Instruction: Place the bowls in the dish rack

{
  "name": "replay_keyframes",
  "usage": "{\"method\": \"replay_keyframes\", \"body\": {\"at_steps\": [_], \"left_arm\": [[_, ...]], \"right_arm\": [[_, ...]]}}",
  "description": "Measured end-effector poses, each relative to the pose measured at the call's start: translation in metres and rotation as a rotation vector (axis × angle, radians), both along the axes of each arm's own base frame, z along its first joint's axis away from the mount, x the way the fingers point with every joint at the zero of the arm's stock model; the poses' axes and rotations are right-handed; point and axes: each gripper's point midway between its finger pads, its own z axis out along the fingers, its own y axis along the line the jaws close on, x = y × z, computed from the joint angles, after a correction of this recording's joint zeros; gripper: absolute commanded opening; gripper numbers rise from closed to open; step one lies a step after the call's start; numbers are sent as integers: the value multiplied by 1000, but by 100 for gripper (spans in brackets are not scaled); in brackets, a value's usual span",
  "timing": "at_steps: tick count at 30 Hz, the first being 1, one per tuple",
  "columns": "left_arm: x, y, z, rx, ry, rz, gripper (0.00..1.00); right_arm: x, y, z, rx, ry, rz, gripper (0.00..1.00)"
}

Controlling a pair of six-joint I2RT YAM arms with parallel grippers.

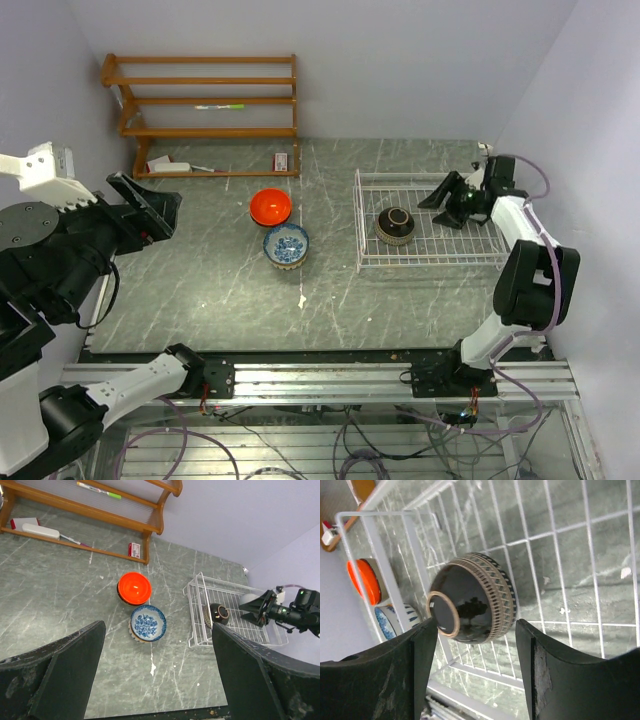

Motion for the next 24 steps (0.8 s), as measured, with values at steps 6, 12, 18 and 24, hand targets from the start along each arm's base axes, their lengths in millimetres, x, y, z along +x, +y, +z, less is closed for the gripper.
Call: {"method": "replay_keyframes", "body": {"at_steps": [6,12,18,24], "left_arm": [[-3,2,-1,-3,-3,-2,99],[-4,2,-2,-3,-1,-3,99],[-5,3,-3,-5,0,-3,99],[-6,4,-4,-8,0,0,99]], "right_arm": [[14,29,56,-231,-93,85,74],[9,76,67,-461,-84,201,78],[0,62,26,-608,64,213,79],[-4,56,11,-677,111,231,79]]}}
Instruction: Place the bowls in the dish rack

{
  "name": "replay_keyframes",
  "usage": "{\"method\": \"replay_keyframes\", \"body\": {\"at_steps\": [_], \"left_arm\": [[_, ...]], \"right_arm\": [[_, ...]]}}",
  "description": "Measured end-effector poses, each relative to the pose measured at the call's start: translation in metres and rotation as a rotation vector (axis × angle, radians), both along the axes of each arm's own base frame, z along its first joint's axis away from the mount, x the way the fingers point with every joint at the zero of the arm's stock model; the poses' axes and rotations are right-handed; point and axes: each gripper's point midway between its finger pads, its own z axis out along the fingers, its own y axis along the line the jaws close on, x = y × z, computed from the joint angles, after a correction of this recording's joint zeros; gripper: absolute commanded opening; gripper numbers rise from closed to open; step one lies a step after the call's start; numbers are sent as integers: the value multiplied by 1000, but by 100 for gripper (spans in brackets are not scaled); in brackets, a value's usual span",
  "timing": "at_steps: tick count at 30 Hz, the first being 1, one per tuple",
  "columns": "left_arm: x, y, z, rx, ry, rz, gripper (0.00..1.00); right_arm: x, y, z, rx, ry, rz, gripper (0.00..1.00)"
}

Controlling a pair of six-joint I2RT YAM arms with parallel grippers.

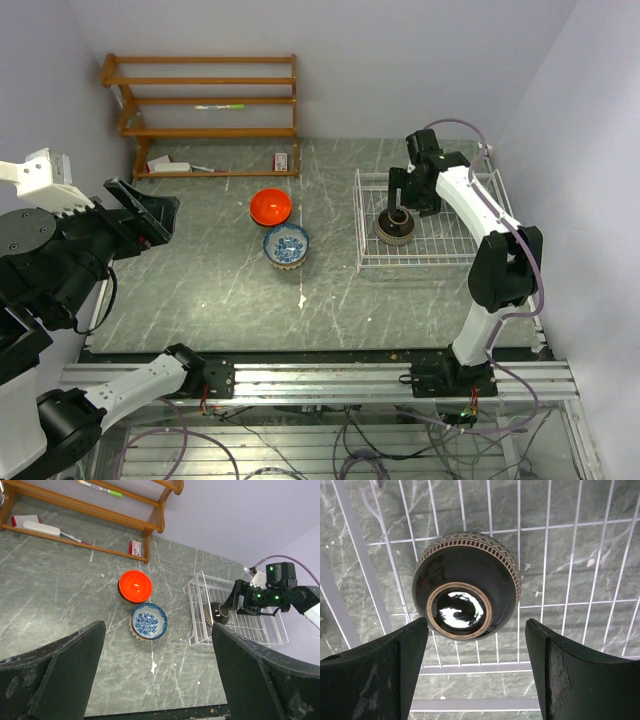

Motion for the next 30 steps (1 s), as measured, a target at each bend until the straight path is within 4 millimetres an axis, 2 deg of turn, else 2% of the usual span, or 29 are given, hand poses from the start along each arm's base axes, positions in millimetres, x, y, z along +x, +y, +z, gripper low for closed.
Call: {"method": "replay_keyframes", "body": {"at_steps": [8,21,26,30], "left_arm": [[4,-3,-8,20,21,0,99],[12,-8,-10,39,35,-2,99],[14,-10,-9,44,35,-4,99],[13,-9,-9,45,33,-4,99]], "right_arm": [[3,15,2,-8,-28,56,79],[10,2,-24,-77,-23,-10,77],[11,-13,-25,-91,-61,-92,77],[1,-45,-25,-108,-71,-191,77]]}}
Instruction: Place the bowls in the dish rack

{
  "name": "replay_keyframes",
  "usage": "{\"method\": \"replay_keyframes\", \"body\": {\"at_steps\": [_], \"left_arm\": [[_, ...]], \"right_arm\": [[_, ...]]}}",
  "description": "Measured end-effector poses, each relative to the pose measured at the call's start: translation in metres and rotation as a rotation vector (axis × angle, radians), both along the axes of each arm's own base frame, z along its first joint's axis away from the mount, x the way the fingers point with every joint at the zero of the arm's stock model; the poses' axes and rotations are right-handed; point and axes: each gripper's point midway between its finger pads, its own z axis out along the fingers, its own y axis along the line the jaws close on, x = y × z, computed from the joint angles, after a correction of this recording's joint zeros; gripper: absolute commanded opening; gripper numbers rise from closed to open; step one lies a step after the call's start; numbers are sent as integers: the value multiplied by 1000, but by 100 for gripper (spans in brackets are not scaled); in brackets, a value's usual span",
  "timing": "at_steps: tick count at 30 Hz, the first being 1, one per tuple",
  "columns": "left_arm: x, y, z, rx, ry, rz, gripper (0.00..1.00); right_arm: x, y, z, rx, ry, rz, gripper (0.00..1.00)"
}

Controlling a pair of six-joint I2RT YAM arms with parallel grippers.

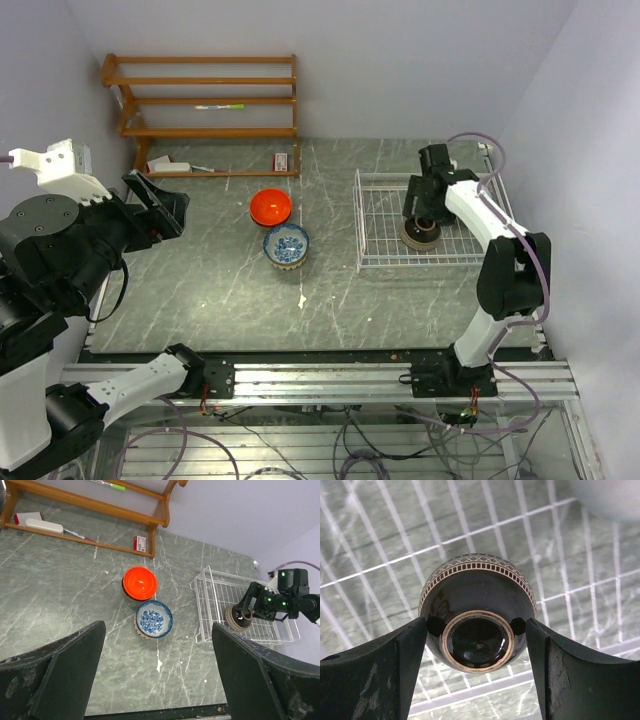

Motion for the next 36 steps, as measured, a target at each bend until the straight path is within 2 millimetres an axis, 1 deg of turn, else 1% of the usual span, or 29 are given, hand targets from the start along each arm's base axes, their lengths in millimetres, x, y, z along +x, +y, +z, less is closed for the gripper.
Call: {"method": "replay_keyframes", "body": {"at_steps": [5,11,15,20,27,31,36], "left_arm": [[0,0,0,0,-1,0,99],[-1,0,-2,6,2,-2,99],[0,0,-4,13,5,-3,99],[1,0,-7,26,12,-5,99],[1,0,-7,36,12,-7,99],[1,0,-7,43,11,-8,99],[2,0,-8,52,11,-10,99]], "right_arm": [[-18,-41,1,-39,4,-108,77],[-35,-82,-1,-49,20,-211,77],[-36,-111,0,-49,9,-286,77],[-39,-140,2,-66,-3,-359,77],[-40,-172,11,-136,-14,-431,77],[-38,-178,11,-138,-20,-440,78],[-33,-176,14,-125,-38,-428,80]]}}
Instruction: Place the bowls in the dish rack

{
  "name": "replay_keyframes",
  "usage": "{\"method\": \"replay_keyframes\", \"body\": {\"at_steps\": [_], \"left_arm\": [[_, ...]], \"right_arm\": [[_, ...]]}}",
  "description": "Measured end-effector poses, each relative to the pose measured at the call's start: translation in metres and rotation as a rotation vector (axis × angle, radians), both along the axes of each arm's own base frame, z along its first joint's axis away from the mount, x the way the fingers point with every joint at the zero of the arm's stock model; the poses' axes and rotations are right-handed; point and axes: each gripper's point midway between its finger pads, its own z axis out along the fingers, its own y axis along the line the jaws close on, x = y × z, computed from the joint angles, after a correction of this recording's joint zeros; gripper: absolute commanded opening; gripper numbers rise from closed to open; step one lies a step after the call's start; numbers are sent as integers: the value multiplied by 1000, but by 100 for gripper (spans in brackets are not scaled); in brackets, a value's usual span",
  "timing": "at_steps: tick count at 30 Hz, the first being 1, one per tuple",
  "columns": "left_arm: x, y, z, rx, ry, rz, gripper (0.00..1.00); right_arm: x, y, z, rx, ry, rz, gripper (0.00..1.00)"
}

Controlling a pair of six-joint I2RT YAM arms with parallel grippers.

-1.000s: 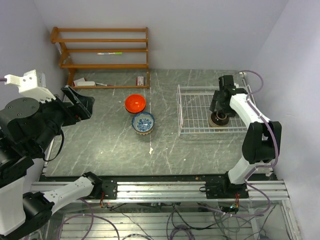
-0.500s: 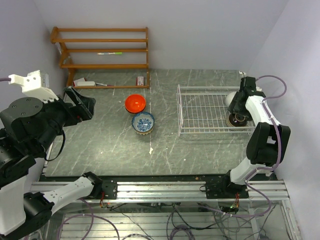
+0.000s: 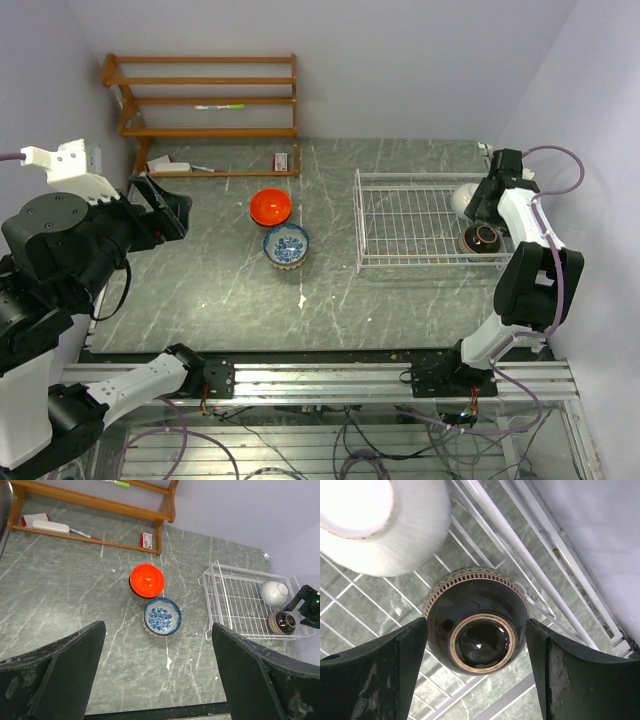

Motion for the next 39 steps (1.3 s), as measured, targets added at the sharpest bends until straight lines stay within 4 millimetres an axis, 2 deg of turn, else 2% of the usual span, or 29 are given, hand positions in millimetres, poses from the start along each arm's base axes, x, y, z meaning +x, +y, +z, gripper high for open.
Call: {"method": "replay_keyframes", "body": {"at_steps": [3,6,8,11,13,16,20,22,23,26,28,30,34,36,39], "left_arm": [[2,-1,-1,7,4,-1,99],[5,-3,-2,12,9,-1,99],[7,-5,-2,16,11,-2,99],[10,-7,-2,21,12,-3,99],[12,-8,-2,21,12,-3,99],[13,-9,-1,22,11,-4,99],[13,-9,-1,20,11,-3,99],[12,-8,0,13,9,-2,99],[10,-7,0,10,6,-1,99],[3,0,3,-12,-10,11,99],[-5,8,5,-28,-21,31,99],[-15,21,6,-43,-34,59,99],[-32,40,9,-72,-62,103,99],[-37,47,8,-82,-68,118,99],[-41,50,7,-91,-68,124,99]], "right_arm": [[7,4,5,21,-21,27,81],[16,17,12,71,-62,80,82],[20,30,20,111,-95,125,82],[30,69,44,159,-159,234,82],[40,115,68,167,-200,351,82],[47,216,105,205,-276,584,81],[19,343,139,289,-333,870,80],[4,392,150,325,-346,986,79],[-1,410,152,339,-345,1026,79],[-16,462,145,369,-317,1141,77],[-27,487,126,385,-267,1196,76],[-37,505,100,397,-197,1232,74],[-53,528,54,408,-75,1260,69],[-59,539,37,409,-29,1256,64],[-67,555,20,416,8,1229,62]]}}
